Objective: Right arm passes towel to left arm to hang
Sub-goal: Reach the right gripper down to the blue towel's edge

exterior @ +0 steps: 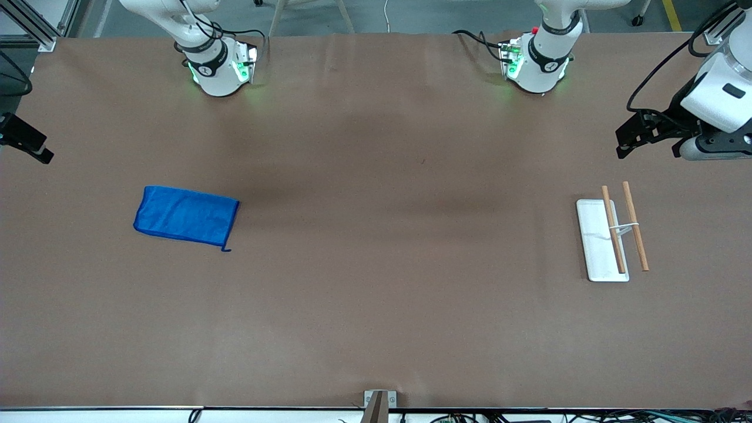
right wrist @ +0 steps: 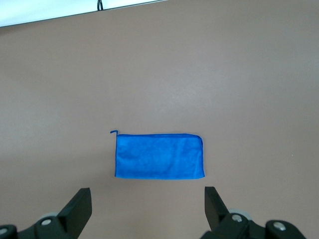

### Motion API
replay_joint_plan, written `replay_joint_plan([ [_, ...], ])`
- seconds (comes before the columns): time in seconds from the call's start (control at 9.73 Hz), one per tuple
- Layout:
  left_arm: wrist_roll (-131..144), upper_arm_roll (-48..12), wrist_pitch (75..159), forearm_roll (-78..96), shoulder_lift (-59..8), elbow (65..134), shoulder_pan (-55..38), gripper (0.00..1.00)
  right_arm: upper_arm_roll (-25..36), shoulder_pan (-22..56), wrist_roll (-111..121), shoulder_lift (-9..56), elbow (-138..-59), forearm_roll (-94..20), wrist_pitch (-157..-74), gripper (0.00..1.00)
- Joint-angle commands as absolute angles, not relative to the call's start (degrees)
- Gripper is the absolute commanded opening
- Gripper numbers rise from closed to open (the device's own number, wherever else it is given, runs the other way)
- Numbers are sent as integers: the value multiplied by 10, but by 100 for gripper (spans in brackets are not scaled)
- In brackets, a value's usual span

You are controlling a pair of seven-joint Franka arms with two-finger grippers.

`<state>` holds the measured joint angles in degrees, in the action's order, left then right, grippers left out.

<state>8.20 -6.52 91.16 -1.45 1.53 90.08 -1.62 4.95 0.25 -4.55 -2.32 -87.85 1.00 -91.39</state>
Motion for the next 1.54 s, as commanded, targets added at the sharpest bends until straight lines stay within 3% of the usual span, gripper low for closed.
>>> replay_joint_plan([
  [0.0,88,-68,913,-18,10,914,-16,100,44,-4,-46,-21,-875,19,-909,100],
  [0.41,86,-69,913,-17,7,911,-15,100,44,-4,-46,-21,-878,19,-908,100],
  [0.62,85,-69,913,-17,5,913,-14,100,44,-4,-46,-21,-937,20,-924,100],
  [0.92,87,-66,913,-17,5,915,-14,100,44,-4,-42,-16,-1102,20,-1054,100],
  [1.13,87,-66,913,-17,5,915,-15,100,44,-4,-42,6,-1236,21,-1203,100],
  [1.44,81,-68,914,-17,4,915,-17,100,44,-35,30,104,-1287,20,-1331,100],
])
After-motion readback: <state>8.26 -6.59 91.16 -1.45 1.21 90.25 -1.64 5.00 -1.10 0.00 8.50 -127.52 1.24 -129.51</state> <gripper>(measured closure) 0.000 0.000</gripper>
